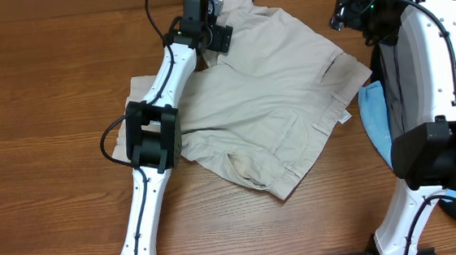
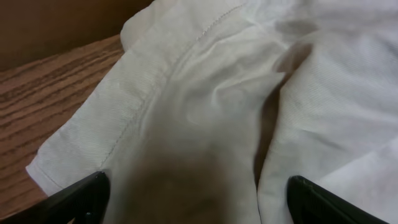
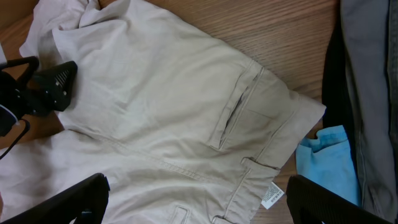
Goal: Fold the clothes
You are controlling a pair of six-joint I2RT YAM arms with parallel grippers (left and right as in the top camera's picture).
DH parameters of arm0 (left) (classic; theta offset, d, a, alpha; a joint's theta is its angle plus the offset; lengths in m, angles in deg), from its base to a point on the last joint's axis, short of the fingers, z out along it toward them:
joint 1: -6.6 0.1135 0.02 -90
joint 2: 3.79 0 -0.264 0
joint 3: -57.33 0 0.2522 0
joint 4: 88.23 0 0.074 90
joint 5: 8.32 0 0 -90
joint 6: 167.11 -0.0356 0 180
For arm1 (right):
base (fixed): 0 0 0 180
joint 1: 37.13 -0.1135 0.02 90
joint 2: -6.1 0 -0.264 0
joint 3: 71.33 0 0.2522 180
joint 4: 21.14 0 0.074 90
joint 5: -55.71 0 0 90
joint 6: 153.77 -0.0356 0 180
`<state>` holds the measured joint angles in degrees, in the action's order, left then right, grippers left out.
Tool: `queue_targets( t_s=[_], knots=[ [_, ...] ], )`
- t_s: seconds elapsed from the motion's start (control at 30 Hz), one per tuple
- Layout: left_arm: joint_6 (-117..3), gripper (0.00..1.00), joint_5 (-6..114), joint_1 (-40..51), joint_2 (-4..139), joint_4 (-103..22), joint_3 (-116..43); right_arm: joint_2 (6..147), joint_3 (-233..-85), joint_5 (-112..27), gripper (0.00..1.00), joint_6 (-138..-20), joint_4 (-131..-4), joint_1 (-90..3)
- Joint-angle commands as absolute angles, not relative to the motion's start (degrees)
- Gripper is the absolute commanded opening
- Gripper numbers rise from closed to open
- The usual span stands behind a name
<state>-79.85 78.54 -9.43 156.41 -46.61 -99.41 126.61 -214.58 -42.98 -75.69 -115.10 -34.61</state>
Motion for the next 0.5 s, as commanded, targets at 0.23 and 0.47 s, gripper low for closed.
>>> queue_targets(
  t_s=[0.23,0.47],
  knots=[
    [-68.7,0.95,69.3,-4.7,158.3,-44.8,-107.3,126.2,-215.6,-41.8,0.96,-75.5,-114.9,-34.9],
    [-69.4,0.77,68.3,-3.2,159.9,-42.5,-107.3,126.2,-215.6,-41.8,0.96,-75.5,-114.9,-34.9]
  ],
)
